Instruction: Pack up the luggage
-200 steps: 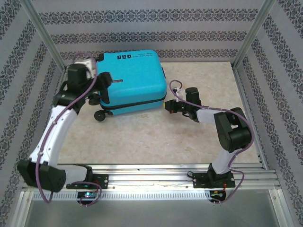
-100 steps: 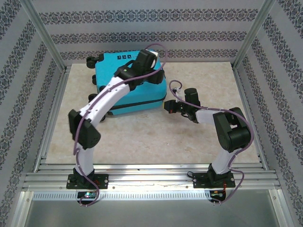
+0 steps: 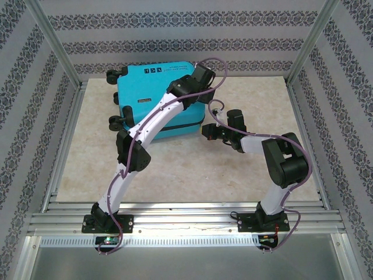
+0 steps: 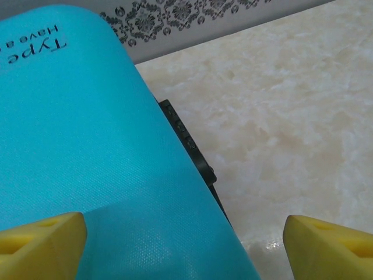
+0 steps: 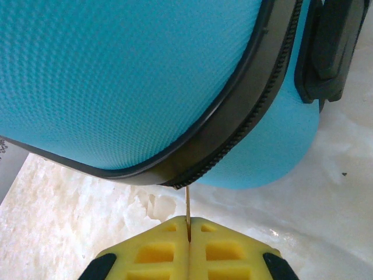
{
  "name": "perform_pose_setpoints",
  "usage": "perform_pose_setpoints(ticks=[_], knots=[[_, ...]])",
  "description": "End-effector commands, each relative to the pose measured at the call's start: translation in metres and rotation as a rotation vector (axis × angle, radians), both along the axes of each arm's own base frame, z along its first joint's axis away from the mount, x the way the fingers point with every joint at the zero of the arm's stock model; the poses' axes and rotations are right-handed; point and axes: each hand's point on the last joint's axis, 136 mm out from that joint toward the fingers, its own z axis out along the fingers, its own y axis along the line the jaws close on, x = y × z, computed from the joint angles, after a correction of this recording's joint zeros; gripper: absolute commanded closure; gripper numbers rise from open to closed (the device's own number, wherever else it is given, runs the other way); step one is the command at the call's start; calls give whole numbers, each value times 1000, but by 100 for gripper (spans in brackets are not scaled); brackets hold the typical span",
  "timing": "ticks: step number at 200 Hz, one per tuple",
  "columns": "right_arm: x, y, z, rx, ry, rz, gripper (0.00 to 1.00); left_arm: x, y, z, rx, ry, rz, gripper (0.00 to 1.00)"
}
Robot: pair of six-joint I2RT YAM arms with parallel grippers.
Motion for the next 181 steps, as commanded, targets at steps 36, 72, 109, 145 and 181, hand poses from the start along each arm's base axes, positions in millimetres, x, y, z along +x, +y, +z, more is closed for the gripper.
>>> perform_pose_setpoints(ticks=[36, 72, 109, 145, 181], knots=[[-3, 0, 19, 13, -58, 9, 100, -3, -3, -4, 93, -51, 60, 11], [-3, 1, 16, 14, -56, 11, 100, -6, 2, -10, 196, -62, 72, 10], [-4, 5, 17, 18, -58, 22, 100, -11, 11, -16, 270, -46, 78, 12], [-7, 11, 17, 13, -67, 28, 100, -18, 19, -24, 345, -8, 61, 24], [-15, 23, 15, -5, -100, 49, 100, -28, 34, -31, 441, 38, 57, 29]])
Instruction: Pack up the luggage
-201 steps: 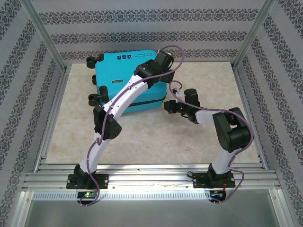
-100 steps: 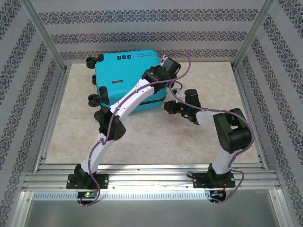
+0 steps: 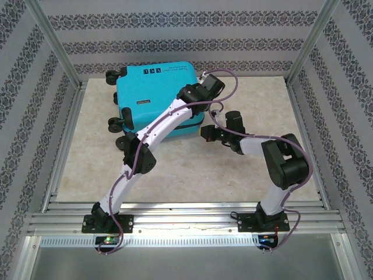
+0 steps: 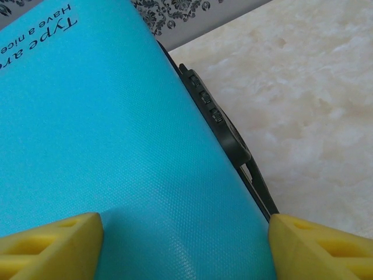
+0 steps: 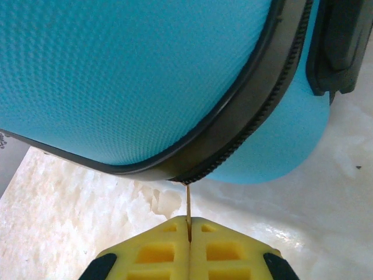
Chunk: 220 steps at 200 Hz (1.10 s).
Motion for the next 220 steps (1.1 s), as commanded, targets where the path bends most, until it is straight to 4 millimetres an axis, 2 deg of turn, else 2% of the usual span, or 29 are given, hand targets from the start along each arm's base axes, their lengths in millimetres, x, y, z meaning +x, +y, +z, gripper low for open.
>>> perform_pose_setpoints(ticks=[1, 46, 99, 128, 146, 184, 220], knots=[[-6, 13, 17, 7, -91, 36, 100, -16, 25, -10, 179, 70, 14, 29], [-20, 25, 13, -77, -154, 47, 100, -38, 37, -27, 212, 163, -4, 36], [-31, 32, 6, -243, -272, -53, 100, -72, 61, -19, 158, 160, -19, 38], [-24, 19, 14, -315, -342, -155, 100, -94, 80, -26, 171, 181, -18, 38], [-17, 8, 21, -346, -375, -219, 100, -101, 93, -32, 171, 190, -1, 38], [-2, 1, 26, -368, -396, -257, 100, -105, 104, -35, 155, 199, 14, 39], [2, -8, 47, -353, -450, -309, 100, -104, 114, -38, 167, 206, 32, 40]])
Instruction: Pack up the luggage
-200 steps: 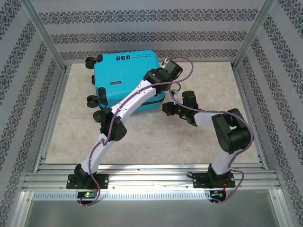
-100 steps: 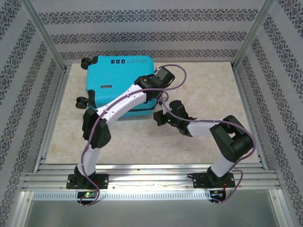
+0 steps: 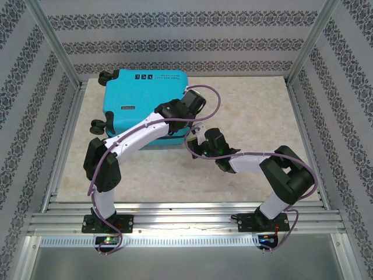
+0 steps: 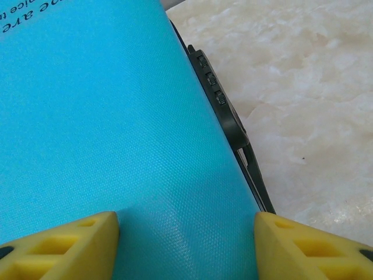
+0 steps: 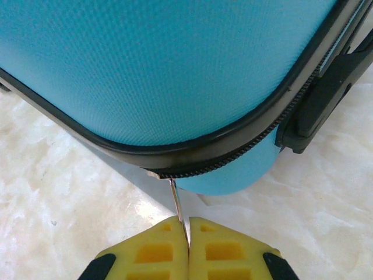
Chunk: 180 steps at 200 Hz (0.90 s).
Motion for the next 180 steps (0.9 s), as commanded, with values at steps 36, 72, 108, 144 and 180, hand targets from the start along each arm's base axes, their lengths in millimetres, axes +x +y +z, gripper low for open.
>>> perform_pose_setpoints(ticks=[36, 72, 108, 144, 180], knots=[[56, -72, 42, -5, -147, -388, 100, -26, 69, -29, 207, 153, 85, 41], [60, -79, 45, 76, -92, -432, 100, -27, 79, -27, 201, 148, 98, 41], [66, -87, 50, 118, -72, -453, 100, -28, 85, -35, 173, 168, 109, 43], [77, -92, 50, 138, -39, -439, 100, -30, 95, -40, 177, 181, 124, 44], [89, -87, 54, 167, -57, -366, 100, -31, 102, -45, 173, 195, 130, 45]])
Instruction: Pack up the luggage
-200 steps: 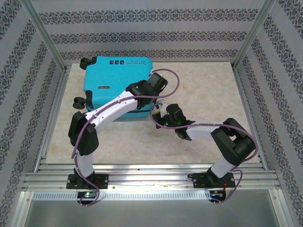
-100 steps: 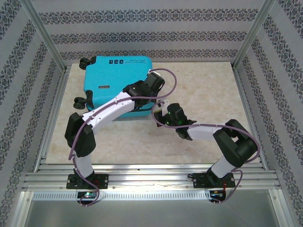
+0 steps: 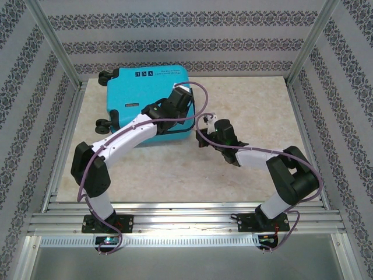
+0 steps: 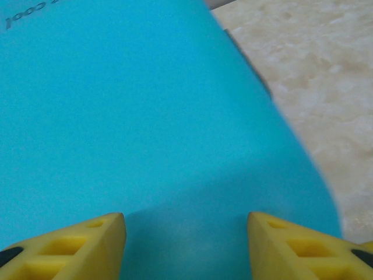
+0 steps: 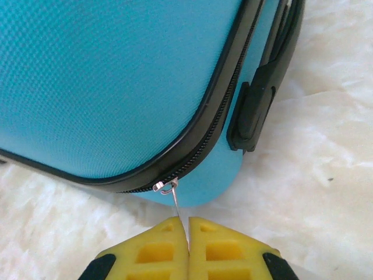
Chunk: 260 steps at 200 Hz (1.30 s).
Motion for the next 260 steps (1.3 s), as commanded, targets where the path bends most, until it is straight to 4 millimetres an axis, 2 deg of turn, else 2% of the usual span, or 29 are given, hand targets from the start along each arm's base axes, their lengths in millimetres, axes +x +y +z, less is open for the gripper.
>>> perform_pose_setpoints(ticks=[1, 10, 28, 41, 60, 81, 95, 115, 160, 204, 227, 260], knots=[[50, -45, 33, 24, -126, -199, 100, -32, 70, -59, 267, 239, 86, 45], [50, -42, 37, 40, -144, -174, 100, -32, 71, -59, 259, 239, 86, 45], [41, -22, 43, 59, -173, -49, 100, -32, 67, -56, 238, 241, 69, 45], [34, -10, 44, 83, -179, 38, 100, -32, 60, -47, 194, 232, 44, 45], [22, 5, 43, 134, -181, 139, 100, -30, 45, -24, 107, 197, 3, 35], [17, 9, 33, 144, -145, 158, 100, -26, 20, 4, -1, 159, -65, 24], [19, 8, 34, 153, -157, 156, 100, -21, 3, 19, -29, 130, -99, 19], [18, 8, 33, 158, -150, 153, 100, -11, -19, 28, -30, 110, -134, 16], [17, 7, 31, 154, -141, 146, 100, 20, -51, 18, 0, 130, -143, 14], [15, 8, 29, 155, -133, 154, 100, 61, -61, -2, 132, 94, -49, 14], [12, 8, 28, 157, -129, 158, 100, 72, -52, -6, 226, 61, 20, 14], [6, 12, 27, 160, -123, 174, 100, 67, -31, -12, 356, 69, 82, 17]])
